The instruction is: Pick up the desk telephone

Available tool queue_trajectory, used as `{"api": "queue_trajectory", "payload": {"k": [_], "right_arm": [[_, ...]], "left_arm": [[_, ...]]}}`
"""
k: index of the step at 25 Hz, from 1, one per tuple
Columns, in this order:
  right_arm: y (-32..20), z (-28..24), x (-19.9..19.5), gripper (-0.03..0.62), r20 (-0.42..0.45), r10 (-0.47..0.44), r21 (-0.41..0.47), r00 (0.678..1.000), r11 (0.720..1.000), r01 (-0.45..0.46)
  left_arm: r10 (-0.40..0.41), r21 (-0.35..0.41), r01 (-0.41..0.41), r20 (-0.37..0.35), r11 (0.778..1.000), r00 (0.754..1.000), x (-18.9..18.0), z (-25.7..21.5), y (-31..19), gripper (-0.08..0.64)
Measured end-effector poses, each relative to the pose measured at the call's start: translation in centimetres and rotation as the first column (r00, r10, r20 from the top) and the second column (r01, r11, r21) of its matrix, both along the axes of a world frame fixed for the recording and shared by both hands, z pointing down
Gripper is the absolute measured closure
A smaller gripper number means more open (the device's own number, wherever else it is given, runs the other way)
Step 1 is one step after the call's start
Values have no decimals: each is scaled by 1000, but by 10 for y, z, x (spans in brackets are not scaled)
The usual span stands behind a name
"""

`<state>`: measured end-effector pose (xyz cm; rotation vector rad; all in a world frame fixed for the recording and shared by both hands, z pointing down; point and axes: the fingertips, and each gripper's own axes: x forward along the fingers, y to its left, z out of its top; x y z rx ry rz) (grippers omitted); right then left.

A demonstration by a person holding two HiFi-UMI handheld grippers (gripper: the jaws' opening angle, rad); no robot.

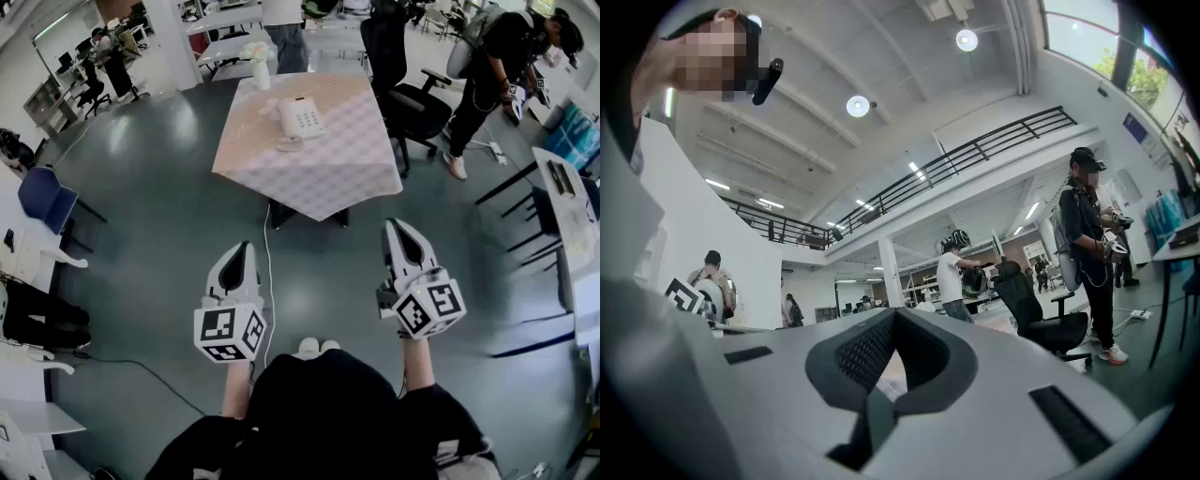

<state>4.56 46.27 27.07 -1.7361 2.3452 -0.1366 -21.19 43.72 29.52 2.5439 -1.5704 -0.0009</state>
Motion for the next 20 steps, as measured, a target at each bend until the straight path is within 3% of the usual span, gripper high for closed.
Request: {"api": "queue_trajectory", "payload": {"k": [20], "right_arm": [[-7,19,36,600,45,25,-36,999,999,-23]], "left_arm": [[-63,-14,63,21,998,998,16,10,-2,560]]}}
